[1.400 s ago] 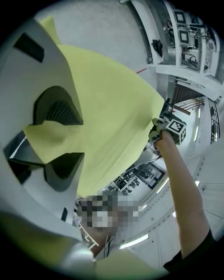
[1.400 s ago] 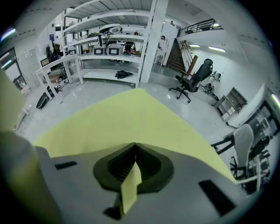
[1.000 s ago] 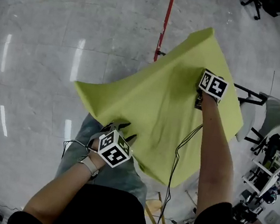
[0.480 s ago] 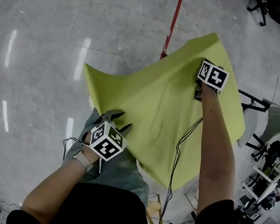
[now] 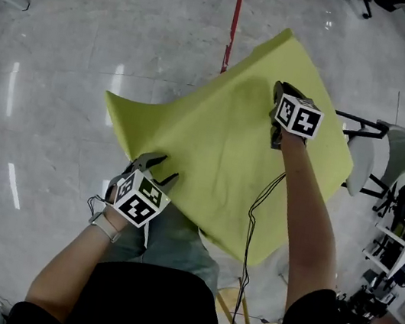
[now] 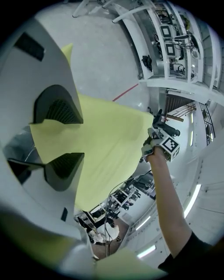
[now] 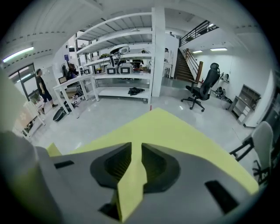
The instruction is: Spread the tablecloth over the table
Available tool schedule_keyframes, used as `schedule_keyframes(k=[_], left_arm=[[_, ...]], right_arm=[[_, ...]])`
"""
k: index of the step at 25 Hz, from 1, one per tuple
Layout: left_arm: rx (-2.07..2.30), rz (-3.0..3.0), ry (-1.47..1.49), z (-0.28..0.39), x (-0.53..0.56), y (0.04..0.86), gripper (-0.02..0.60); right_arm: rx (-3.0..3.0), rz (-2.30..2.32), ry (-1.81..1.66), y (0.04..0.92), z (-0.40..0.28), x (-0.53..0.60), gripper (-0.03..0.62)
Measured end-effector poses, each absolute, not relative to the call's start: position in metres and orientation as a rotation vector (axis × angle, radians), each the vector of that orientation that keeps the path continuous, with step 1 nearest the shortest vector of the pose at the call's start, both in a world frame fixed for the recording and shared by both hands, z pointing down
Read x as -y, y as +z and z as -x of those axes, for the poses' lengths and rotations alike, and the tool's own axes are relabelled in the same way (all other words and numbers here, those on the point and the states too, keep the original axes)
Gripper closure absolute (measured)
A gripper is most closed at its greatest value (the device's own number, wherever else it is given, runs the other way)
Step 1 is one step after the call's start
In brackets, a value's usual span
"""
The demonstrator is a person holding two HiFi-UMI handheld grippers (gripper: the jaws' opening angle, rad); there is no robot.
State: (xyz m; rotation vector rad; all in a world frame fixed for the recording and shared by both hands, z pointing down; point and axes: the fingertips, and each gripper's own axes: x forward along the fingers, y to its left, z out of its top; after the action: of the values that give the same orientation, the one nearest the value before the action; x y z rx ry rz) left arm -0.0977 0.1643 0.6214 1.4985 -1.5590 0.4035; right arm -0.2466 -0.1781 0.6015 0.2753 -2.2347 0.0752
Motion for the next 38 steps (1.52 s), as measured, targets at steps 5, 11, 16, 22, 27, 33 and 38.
schedule_keyframes(k=[5,11,16,22,27,33,38], left_arm=[[1.558,-1.517,0.495,0.100,-0.181,0.621,0.364],[1.442,-1.651,0.777,0.070,-0.186,0.628,0.353],[1.401,-1.680,0.917,0.052,-0.183,0.637,0.353],[1.393,-1.649,0.916,0.058,-0.172,0.647,0.353],[1.370,-1.619,0.950,0.056,-0.172,0.652,0.351],[1.280,-1.622,1.009,0.040,-0.179,0.654,0.351],[1.244,-1.586,0.973,0.007,-0.188,0.658,0.353]], right_arm=[[2.231,-0.249,0.137,0.597,0.178,0.165,0.499],[2.190,-0.235,0.228,0.611,0.068,0.143,0.436],[2.145,-0.312,0.226,0.614,-0.034,0.124,0.436],[2.042,-0.493,0.287,0.626,-0.167,0.122,0.436],[1.970,-0.567,0.411,0.643,-0.232,0.114,0.436],[1.981,-0.624,0.484,0.649,-0.266,0.101,0.480],[1.969,-0.630,0.492,0.653,-0.302,0.091,0.487]])
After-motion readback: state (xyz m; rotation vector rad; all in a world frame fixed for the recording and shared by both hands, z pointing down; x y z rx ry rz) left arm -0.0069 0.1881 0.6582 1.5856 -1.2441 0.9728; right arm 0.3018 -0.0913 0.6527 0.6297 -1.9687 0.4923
